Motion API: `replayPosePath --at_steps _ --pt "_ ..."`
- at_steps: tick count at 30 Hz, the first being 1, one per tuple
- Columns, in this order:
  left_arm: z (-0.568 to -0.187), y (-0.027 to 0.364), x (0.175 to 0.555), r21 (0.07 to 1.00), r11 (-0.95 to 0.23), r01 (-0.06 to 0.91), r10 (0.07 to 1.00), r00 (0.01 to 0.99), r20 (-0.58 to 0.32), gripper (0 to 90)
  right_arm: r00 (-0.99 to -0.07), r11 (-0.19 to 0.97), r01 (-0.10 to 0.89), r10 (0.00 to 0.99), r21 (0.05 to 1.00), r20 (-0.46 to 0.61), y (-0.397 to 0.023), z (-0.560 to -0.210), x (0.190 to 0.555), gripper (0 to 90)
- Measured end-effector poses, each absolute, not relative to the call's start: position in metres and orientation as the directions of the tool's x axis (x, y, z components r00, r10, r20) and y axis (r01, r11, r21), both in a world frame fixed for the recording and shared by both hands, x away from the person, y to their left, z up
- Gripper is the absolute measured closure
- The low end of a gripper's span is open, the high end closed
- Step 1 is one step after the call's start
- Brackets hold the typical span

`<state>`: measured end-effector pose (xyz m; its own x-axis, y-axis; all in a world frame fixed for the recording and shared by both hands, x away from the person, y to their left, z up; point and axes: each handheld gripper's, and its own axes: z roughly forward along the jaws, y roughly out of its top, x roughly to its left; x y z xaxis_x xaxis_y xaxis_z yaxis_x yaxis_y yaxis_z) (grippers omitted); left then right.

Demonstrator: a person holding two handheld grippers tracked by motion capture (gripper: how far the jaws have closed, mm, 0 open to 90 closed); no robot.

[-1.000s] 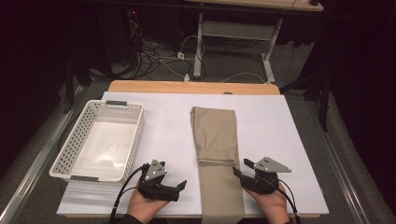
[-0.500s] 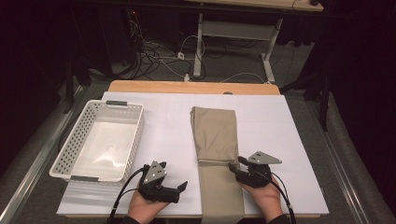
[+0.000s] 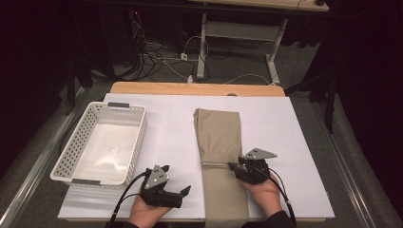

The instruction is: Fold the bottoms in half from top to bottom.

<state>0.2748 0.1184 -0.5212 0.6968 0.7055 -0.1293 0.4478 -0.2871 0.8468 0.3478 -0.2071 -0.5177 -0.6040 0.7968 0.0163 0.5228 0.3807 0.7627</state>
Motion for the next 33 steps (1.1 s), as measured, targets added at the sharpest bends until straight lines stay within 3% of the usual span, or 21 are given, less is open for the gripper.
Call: replayPosePath --at_steps 1,4,8,29,33 --pt "-0.521 0.118 0.275 0.846 -0.29 0.447 0.705 0.698 -0.127 0.0 -0.597 0.368 0.526 0.802 0.767 0.024 -0.208 -0.518 0.348 68.0" --pt "-0.521 0.118 0.275 0.845 -0.293 0.447 0.704 0.699 -0.126 0.0 -0.606 0.371 0.514 0.796 0.773 0.021 -0.209 -0.517 0.346 75.2" --pt "-0.521 0.117 0.275 0.842 -0.3 0.449 0.703 0.701 -0.123 0.0 -0.618 0.372 0.51 0.786 0.776 0.029 -0.21 -0.516 0.342 79.5" --pt "-0.521 0.116 0.276 0.838 -0.316 0.445 0.688 0.716 -0.12 0.0 -0.673 0.427 0.495 0.74 0.756 0.022 -0.22 -0.513 0.276 78.7" --pt "-0.521 0.116 0.276 0.837 -0.317 0.445 0.687 0.717 -0.121 0.0 -0.686 0.439 0.489 0.728 0.753 0.021 -0.22 -0.512 0.263 73.0"
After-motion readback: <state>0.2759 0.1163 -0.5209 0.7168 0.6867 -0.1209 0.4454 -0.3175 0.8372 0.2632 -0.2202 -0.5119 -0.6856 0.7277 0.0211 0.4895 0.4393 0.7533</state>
